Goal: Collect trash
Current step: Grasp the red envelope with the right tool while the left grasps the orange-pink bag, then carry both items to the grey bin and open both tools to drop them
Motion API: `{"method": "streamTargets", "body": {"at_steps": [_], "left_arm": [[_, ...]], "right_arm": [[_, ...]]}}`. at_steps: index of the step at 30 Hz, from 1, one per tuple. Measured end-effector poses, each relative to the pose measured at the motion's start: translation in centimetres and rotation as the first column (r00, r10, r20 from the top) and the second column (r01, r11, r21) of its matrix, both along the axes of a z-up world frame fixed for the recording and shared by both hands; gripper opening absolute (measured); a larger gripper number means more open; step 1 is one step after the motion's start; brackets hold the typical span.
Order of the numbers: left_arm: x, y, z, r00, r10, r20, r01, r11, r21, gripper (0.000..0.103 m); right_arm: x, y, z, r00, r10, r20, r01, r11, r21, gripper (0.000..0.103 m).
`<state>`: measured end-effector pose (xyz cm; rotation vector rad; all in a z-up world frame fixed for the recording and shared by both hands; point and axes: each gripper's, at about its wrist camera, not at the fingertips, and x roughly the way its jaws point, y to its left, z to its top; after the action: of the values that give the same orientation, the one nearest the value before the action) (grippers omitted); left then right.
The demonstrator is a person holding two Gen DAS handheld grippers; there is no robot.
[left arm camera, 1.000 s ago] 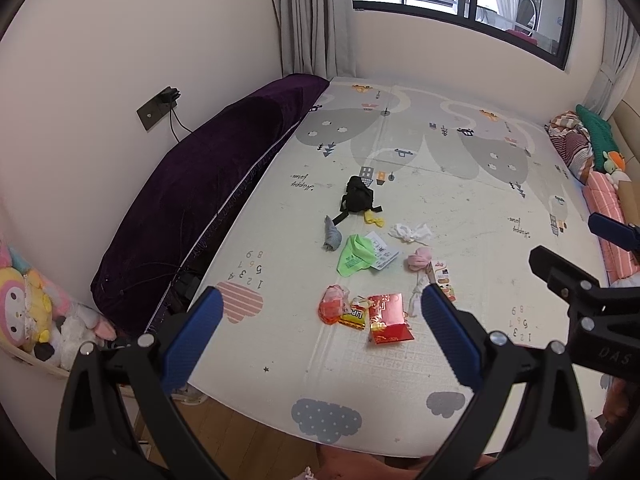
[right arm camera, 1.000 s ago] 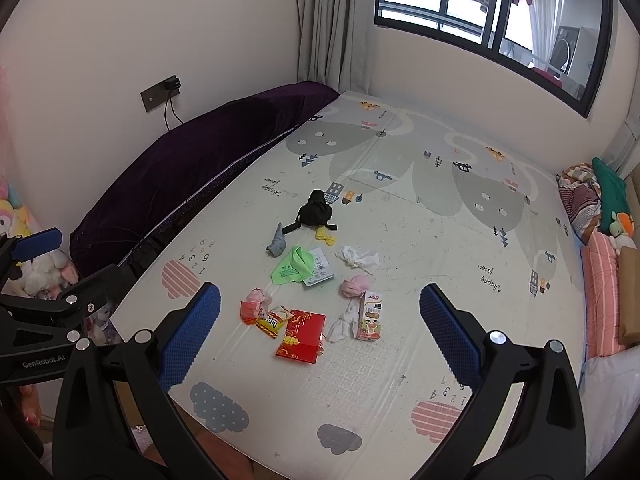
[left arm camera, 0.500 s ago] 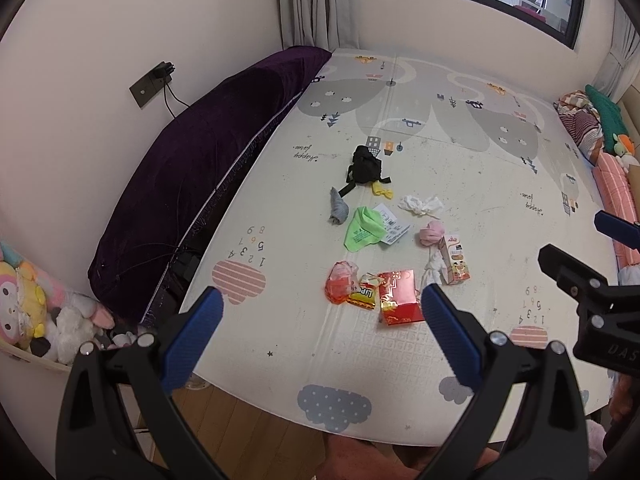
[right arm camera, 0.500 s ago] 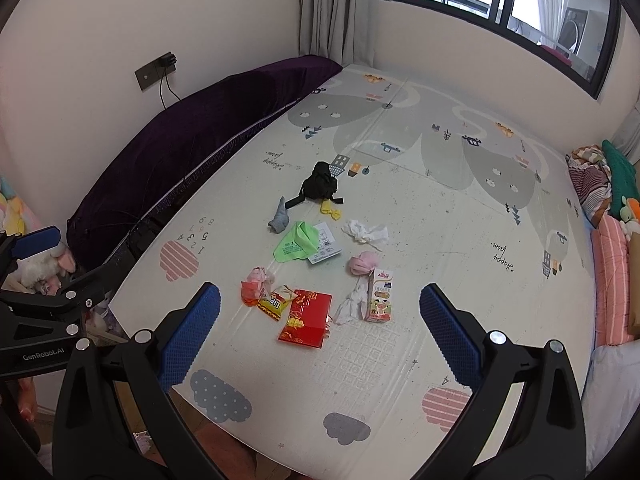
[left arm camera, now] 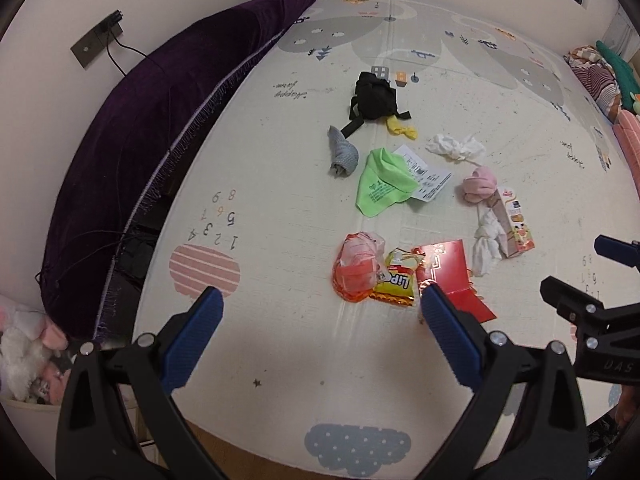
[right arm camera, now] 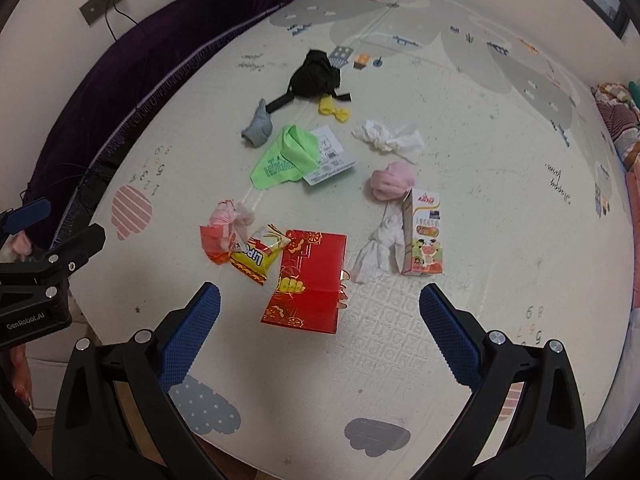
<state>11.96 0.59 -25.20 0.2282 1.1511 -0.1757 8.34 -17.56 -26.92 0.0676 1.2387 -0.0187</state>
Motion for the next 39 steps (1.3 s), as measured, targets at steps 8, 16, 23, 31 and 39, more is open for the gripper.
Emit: {"method": "streamTargets", "body": {"at_steps": [8,16,23,31,39], "left_arm": [[3.6,-1.4,-9.9,0.993,-0.114,0.008,0.114,0.992,-0.048,0.099],[6.3,-2.9,-16.5,0.977,-0.213,0.005,0.213,0.976,-0.047,0.092],[6.8,-3.0,-18.1,0.965,-0.259,-0.048,0.253,0.962,-0.098,0.039],[6.4,-1.1,-14.0,0.974,-0.226,-0.033,0.220,0.968,-0.123,0.033],[4.8,-0.1,-7.3,0.970,-0.244,0.009,0.243,0.960,-0.140,0.033]], "right_arm": [[1.7,-0.1,-11.1,0.989,-0.097,-0.116,0.102,0.994,0.043,0.090],[0.9,-1.2,-17.3,0.951,-0.215,-0.221,0.244,0.963,0.111,0.083],[-0.4,-1.3,-18.8,0.929,-0.238,-0.282,0.312,0.915,0.257,0.024],[-0.1,-1.1,-14.3,0.946,-0.252,-0.201,0.308,0.893,0.327,0.004],[-1.3,-3.0,-9.0,0.937,-0.327,-0.123,0.350,0.882,0.316,0.001]]}}
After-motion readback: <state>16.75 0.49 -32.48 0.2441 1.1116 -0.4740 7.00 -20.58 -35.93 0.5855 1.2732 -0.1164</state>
